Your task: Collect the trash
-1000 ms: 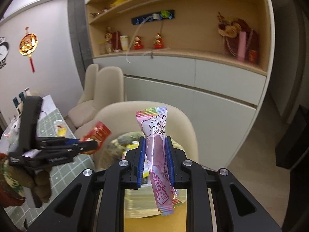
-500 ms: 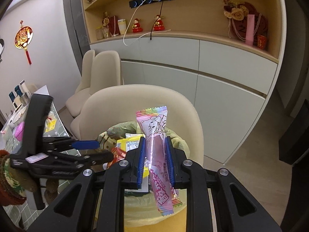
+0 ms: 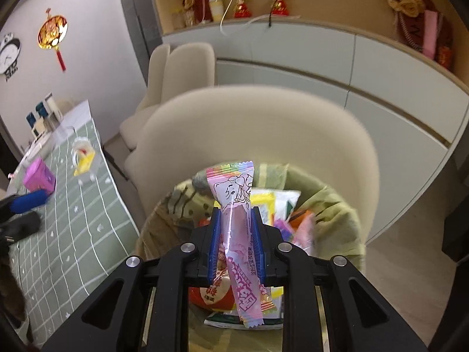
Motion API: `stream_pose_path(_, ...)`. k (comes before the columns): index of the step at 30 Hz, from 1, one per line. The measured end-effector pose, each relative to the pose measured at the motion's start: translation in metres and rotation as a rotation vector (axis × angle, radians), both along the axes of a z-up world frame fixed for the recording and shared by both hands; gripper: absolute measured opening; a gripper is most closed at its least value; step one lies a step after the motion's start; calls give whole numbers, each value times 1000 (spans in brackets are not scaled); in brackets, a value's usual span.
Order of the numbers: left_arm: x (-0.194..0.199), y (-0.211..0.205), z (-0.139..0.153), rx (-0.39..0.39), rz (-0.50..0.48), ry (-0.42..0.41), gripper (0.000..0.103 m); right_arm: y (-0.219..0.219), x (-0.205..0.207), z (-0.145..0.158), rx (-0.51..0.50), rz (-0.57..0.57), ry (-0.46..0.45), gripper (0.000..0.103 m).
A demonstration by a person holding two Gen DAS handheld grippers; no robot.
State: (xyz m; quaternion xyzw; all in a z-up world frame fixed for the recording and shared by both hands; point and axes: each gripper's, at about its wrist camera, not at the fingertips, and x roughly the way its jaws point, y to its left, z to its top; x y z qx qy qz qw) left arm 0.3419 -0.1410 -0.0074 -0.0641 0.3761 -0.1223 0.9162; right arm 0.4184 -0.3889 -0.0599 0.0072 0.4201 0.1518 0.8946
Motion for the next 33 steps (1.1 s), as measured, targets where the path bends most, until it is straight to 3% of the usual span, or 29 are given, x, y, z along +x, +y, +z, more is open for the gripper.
stream_pose_path(3, -37, 34, 2, 17, 118, 0, 75, 4, -9, -2, -12, -16, 2, 34)
stream_pose_path(5, -56, 49, 4, 31, 188, -3, 77, 6, -21, 3, -18, -24, -30, 55)
stream_pose_path(6, -69, 56, 4, 42, 225, -9, 79, 8, -29, 8, -11, -20, -47, 58)
stream_pose_path(11, -119, 72, 5, 102, 308, -15, 87, 18, -78, 35, 6, 2, -122, 59)
stream_pose_path(16, -169, 82, 21, 162, 416, -47, 87, 44, -149, 66, 66, 73, -195, 59)
stream_pose_path(19, -193, 78, 31, 194, 413, -50, 87, 65, -196, 78, 97, 105, -222, 59)
stream_pose_path(23, -226, 68, 51, 279, 453, -162, 87, 93, -245, 76, 130, 143, -222, 59)
stream_pose_path(26, -235, 69, 60, 286, 466, -209, 87, 115, -273, 70, 105, 146, -229, 59)
stream_pose_path(33, -228, 81, 53, 256, 428, -162, 87, 128, -287, 69, 75, 88, -277, 59)
